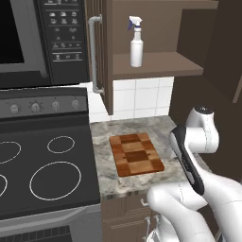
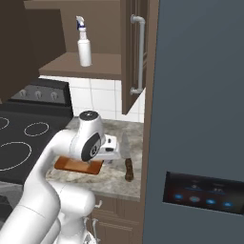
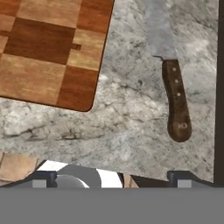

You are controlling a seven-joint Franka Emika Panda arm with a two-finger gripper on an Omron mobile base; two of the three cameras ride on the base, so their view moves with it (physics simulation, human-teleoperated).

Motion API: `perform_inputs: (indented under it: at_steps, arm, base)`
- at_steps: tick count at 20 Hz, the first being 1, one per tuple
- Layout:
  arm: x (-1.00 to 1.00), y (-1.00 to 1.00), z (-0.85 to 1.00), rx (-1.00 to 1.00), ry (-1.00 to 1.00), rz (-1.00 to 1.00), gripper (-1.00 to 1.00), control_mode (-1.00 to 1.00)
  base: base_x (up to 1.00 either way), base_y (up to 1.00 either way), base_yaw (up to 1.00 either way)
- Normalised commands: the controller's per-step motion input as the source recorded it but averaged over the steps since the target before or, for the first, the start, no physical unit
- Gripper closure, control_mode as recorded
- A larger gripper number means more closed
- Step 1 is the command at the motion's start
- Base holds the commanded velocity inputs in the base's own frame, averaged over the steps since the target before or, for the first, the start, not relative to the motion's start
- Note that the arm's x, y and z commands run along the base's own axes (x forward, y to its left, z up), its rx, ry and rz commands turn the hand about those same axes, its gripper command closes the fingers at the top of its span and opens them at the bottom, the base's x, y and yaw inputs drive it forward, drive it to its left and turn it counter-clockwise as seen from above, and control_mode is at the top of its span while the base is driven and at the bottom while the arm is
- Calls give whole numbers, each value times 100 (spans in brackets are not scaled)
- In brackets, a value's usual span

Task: Move the cutting board and knife to the sink. Then move spray from the cabinet to the counter.

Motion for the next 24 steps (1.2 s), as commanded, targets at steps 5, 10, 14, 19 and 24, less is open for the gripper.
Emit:
perform_inputs:
  at_steps: [5,10,14,19,24]
  arm:
    - [33,-7,-13,0,5,0,-100,-100]
    - [25,-12,-14,0,7,0,-100,-100]
    - [27,-9,-29,-1,6,0,-100,-100]
    - [19,-10,-25,0,1,0,-100,-100]
    - [12,-24,-18,0,0,0,-100,-100]
  base:
    - [0,0,0]
    - [0,0,0]
    - [0,0,0]
    - [0,0,0]
    - [0,0,0]
